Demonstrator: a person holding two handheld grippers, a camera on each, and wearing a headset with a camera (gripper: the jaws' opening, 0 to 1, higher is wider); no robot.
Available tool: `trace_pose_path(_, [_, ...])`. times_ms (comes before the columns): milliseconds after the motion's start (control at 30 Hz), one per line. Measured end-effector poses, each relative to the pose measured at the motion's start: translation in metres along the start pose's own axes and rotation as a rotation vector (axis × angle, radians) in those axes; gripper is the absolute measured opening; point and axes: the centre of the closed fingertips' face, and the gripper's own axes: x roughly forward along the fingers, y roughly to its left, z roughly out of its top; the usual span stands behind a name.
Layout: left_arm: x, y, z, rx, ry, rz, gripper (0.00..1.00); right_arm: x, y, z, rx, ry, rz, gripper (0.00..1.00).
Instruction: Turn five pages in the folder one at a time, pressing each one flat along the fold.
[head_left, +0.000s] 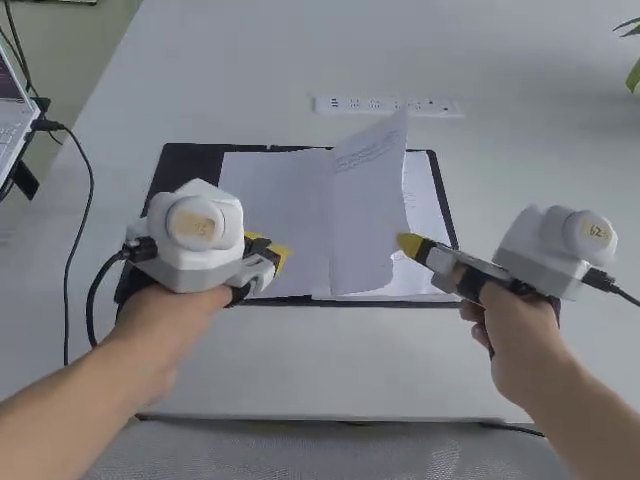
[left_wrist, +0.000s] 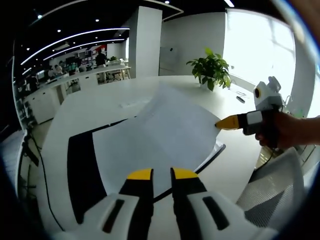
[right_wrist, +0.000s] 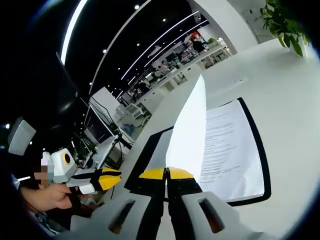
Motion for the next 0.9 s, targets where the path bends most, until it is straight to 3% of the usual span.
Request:
trace_pose_path(300, [-0.03, 0.015, -0.005, -0.039, -0.014, 0.032, 0.11, 0.025, 0.035, -0.007, -0.036, 0.03, 0.065, 0.0])
trace_pose_path(567, [-0.049, 0.037, -0.021, -0.092, -0.011, 0.075, 0.1, 0.054, 0.061, -0.022, -0.069, 0.085, 0.109, 0.0])
trace_pose_path(833, [-0.063, 0.056, -0.038, -0.123, -0.001, 0.093, 0.1, 0.085, 0.078, -0.047, -0.085, 0.151, 0.136, 0.0])
trace_pose_path(900, [-0.068, 0.061, -0.043, -0.133, 0.005, 0.1, 0.1, 0.099, 0.074, -0.055, -0.081, 0.173, 0.143, 0.0])
